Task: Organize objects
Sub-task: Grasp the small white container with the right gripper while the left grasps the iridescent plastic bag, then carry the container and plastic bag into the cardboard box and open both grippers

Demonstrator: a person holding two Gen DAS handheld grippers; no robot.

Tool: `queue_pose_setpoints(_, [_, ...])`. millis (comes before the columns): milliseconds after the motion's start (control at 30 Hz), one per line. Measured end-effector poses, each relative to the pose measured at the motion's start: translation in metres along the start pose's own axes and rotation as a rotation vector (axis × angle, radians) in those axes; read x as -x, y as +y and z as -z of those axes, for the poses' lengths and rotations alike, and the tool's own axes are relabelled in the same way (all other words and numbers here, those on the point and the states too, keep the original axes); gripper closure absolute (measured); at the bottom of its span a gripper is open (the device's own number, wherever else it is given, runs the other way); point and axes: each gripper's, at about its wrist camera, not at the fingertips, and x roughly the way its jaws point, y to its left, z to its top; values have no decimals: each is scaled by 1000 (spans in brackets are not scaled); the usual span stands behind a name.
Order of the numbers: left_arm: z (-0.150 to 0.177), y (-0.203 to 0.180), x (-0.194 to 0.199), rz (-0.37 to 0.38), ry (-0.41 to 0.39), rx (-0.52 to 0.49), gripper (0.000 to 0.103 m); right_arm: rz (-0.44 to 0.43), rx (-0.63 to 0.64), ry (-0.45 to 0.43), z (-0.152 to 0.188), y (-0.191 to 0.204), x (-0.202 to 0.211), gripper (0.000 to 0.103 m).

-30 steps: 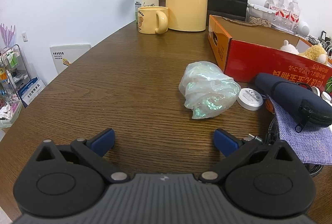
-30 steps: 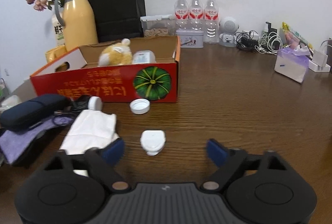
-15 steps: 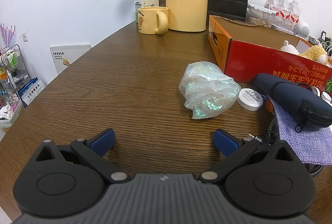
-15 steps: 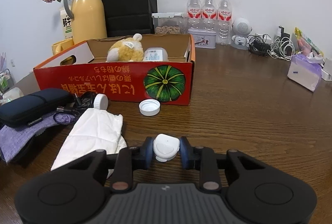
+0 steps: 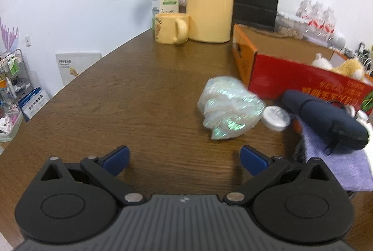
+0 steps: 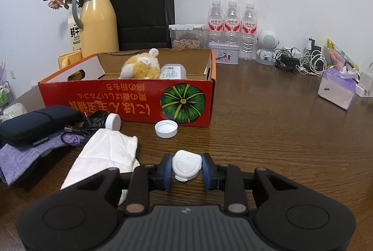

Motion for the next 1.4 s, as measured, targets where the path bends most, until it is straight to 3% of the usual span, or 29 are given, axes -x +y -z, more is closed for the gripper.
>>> queue_pose_setpoints(233, [-19,-14,10,54,-68,-22,0,3,2,-7,0,1,1,77])
queue_pose_setpoints(633, [-37,-31,-27,62,-41,-4,1,5,5,-2,0,1,0,77])
queue_pose_setpoints(733, [-37,-31,-33,78,-28,6,16,4,5,0,0,1,0,77])
queue_pose_setpoints(867, [-35,-30,-36,104,-21,16,53,3,8,3,1,2,-1,77])
queue_pose_setpoints(1067, [-36,-28,-28,122,-60,25,61,6,24,-6,1,5,1,77])
queue_pose_setpoints(1400, [-62,-42,8,173,-177,-15,62,-31,54,-65,-11,20,10,77])
